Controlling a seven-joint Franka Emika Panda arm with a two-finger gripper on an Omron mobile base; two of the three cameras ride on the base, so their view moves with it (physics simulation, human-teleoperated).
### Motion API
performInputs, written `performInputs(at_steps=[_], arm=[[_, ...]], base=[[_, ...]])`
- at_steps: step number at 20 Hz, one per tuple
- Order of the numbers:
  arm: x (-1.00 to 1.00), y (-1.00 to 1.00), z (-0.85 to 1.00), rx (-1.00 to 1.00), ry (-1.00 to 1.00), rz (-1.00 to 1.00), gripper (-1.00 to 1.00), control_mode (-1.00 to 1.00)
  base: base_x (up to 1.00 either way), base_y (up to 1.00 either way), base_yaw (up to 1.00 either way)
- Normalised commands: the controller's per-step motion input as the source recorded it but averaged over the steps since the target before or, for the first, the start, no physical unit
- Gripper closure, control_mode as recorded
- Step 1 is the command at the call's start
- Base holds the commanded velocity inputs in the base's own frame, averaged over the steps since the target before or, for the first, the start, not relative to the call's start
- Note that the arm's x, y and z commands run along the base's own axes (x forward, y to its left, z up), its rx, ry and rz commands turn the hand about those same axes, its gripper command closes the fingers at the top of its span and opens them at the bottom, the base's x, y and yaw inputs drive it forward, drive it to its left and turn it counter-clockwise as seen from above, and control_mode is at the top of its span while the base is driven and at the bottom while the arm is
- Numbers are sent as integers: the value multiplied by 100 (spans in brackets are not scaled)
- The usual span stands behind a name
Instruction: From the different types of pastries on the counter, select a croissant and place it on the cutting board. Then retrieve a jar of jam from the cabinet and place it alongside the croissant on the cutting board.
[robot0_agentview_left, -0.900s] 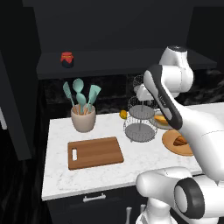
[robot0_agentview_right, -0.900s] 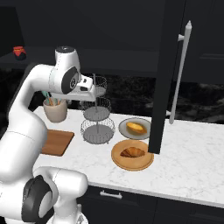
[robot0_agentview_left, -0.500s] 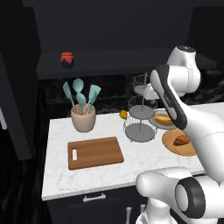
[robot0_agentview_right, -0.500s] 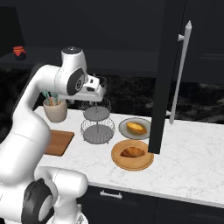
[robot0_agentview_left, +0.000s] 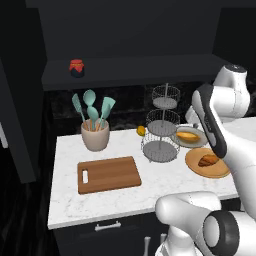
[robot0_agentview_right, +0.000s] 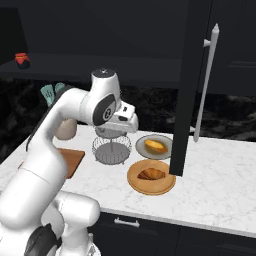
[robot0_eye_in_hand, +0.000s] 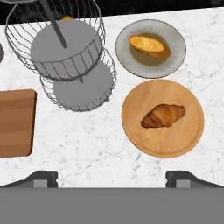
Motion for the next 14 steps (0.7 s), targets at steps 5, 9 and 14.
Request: performInputs(at_steps=[5,9,14], arm=[[0,-40,-53,-1,22,-24,-100,-100],[4,-36,-46,0,25,-20,-100,-100],[6,-23,-37,0,23,-8,-100,-100]], base=[[0,0,0],[0,0,0],[0,0,0]])
